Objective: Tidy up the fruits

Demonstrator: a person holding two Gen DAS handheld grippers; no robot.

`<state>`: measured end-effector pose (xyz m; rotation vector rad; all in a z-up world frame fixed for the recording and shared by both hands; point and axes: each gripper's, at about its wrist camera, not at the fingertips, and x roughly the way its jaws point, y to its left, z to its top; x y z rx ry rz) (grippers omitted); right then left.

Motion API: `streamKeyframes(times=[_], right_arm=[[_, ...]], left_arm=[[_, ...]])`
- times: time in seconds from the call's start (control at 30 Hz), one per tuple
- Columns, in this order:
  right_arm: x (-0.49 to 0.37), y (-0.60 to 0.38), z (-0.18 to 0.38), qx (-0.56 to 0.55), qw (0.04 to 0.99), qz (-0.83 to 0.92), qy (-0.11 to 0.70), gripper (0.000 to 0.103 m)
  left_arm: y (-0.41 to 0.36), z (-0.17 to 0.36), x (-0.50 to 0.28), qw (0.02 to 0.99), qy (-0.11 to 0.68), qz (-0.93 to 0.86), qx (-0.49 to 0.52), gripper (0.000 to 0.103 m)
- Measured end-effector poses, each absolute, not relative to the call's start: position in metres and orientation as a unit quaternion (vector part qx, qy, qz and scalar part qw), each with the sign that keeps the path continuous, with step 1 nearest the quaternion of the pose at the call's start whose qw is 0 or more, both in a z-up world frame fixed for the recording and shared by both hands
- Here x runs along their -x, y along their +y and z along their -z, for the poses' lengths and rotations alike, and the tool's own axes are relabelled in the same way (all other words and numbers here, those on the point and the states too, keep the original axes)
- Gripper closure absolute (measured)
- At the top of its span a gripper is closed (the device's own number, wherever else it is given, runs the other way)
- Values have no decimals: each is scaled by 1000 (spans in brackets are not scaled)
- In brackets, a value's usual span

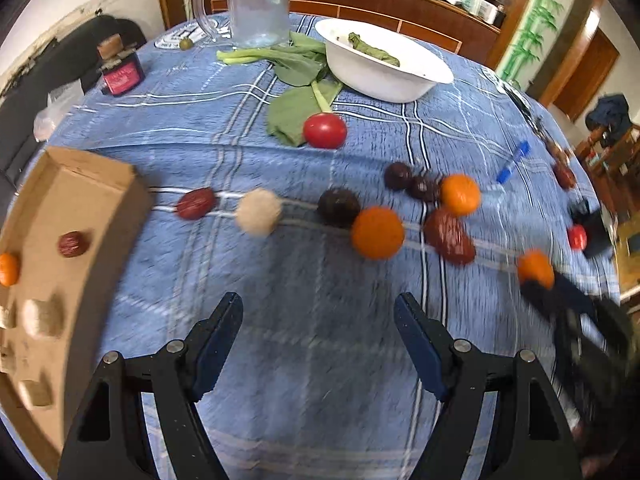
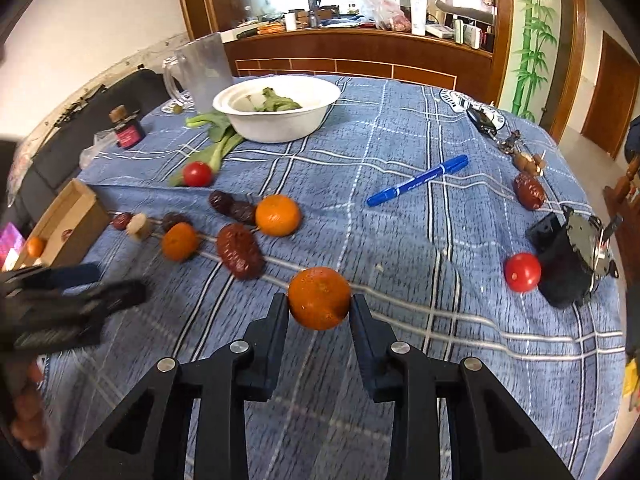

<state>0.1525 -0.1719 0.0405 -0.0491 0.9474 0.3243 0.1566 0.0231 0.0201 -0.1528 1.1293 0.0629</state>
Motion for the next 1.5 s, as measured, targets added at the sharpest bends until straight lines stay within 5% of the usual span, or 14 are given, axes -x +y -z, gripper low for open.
streamKeyframes(times=[0.87, 1.07, 1.17, 1.27, 1.5], right_arm=[[-152, -186, -25, -7, 869, -155, 470, 69], [-148, -190, -26, -11, 869, -155, 470, 69], [-146, -193, -25, -17, 869, -156, 470, 69], [-146, -191, -25, -14, 872, -153, 466, 69], [-133, -186, -28, -3, 877, -156, 454, 69]], left_arm=[[-6, -17, -194, 879, 475, -33, 32, 28], [7, -9, -198, 864, 500, -39, 48, 57], [11, -8, -186, 867, 497, -32, 24, 89], [23, -12, -177, 868, 494, -15, 43, 102], [39, -18, -146, 863, 498, 38, 69, 102]])
